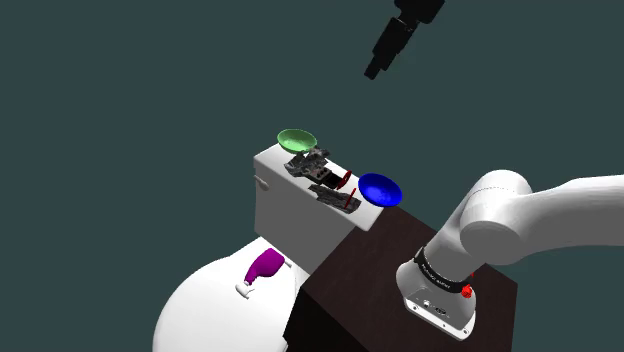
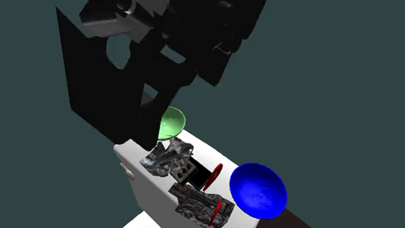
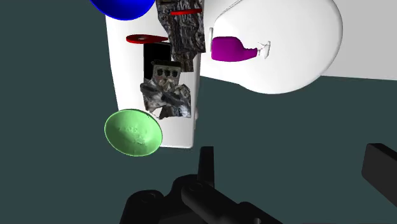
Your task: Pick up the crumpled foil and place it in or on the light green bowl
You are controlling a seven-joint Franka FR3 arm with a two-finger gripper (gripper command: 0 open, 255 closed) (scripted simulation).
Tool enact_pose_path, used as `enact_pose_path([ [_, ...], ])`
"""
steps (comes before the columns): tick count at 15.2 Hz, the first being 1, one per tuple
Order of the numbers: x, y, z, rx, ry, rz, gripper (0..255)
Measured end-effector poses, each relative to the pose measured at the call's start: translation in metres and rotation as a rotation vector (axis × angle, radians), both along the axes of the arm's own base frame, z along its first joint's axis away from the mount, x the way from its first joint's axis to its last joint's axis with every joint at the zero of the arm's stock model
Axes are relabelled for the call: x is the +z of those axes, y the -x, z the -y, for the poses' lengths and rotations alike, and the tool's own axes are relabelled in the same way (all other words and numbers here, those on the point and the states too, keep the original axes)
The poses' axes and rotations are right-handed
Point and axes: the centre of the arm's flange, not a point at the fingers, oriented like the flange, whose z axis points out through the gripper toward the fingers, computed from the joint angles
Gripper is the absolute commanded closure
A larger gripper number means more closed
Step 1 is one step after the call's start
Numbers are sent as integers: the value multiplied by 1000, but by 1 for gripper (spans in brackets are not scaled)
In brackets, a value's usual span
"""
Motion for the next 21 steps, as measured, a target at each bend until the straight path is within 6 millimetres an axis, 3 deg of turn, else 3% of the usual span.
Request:
enact_pose_path([
  [2,-5,-6,1,-1,2,-6,0],
  [6,-38,-40,12,-9,19,-54,0],
  [21,-199,-163,60,-43,91,-253,0],
])
